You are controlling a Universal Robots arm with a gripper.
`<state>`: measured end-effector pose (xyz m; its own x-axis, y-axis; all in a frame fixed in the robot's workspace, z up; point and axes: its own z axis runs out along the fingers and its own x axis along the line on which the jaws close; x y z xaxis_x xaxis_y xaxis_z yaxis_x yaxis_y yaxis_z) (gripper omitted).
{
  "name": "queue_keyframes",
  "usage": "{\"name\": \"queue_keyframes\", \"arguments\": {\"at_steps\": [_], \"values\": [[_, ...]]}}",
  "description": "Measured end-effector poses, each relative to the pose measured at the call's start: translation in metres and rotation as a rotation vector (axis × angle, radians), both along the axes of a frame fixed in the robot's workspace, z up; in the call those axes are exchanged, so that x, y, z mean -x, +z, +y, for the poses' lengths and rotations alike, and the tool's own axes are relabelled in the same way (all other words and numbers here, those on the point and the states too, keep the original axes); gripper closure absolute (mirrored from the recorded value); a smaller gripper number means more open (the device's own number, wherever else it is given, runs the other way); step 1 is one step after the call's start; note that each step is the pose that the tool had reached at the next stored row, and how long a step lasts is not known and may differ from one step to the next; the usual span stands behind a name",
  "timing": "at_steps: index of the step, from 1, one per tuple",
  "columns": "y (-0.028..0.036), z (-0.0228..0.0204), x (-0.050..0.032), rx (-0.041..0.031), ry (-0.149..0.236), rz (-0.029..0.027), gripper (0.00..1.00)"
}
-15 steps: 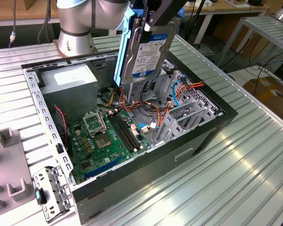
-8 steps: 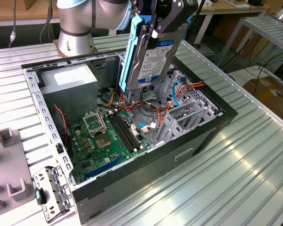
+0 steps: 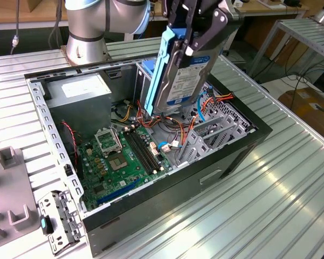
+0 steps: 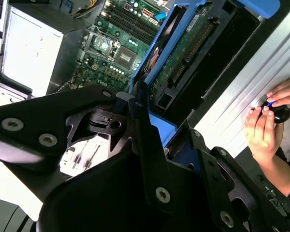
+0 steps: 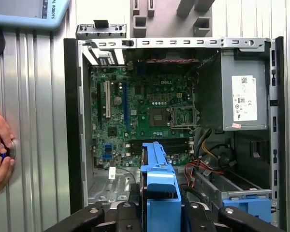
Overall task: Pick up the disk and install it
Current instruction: 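Insert the disk into the insertion slot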
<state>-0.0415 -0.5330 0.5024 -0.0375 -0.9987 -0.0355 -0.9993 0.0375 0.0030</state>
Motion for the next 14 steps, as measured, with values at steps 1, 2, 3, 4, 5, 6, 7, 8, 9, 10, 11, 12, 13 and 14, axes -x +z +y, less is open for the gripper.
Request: {"name": "queue_keyframes", "arguments": {"at_steps": [1, 2, 3, 4, 5, 6, 7, 8, 9, 10, 11, 12, 13, 14], "values": [[-0.0002, -0.0013, -0.0006, 0.0001, 0.000, 0.0000, 0.63], [-0.0003, -0.0026, -0.0022, 0.0004, 0.000, 0.0001, 0.63], [-0.0006, -0.0029, -0.0034, 0.0004, 0.000, 0.0000, 0.63], [-0.0007, -0.0032, -0.0063, 0.0010, 0.000, 0.0001, 0.63], [-0.0010, -0.0034, -0.0093, 0.0014, 0.000, 0.0000, 0.63], [-0.0012, -0.0035, -0.0123, 0.0017, 0.000, 0.0000, 0.63], [-0.0014, -0.0036, -0.0162, 0.0022, 0.000, 0.0000, 0.63], [-0.0015, -0.0036, -0.0197, 0.0028, 0.000, 0.0000, 0.63], [-0.0017, -0.0037, -0.0243, 0.0034, 0.000, 0.0000, 0.63], [-0.0025, -0.0039, -0.0343, 0.0050, 0.001, 0.0000, 0.63], [-0.0029, -0.0041, -0.0375, 0.0060, 0.000, 0.0000, 0.63], [-0.0033, -0.0041, -0.0399, 0.0072, 0.000, 0.0000, 0.63], [-0.0038, -0.0043, -0.0425, 0.0085, 0.000, 0.0000, 0.63], [-0.0042, -0.0044, -0.0445, 0.0097, 0.000, -0.0002, 0.63]]}}
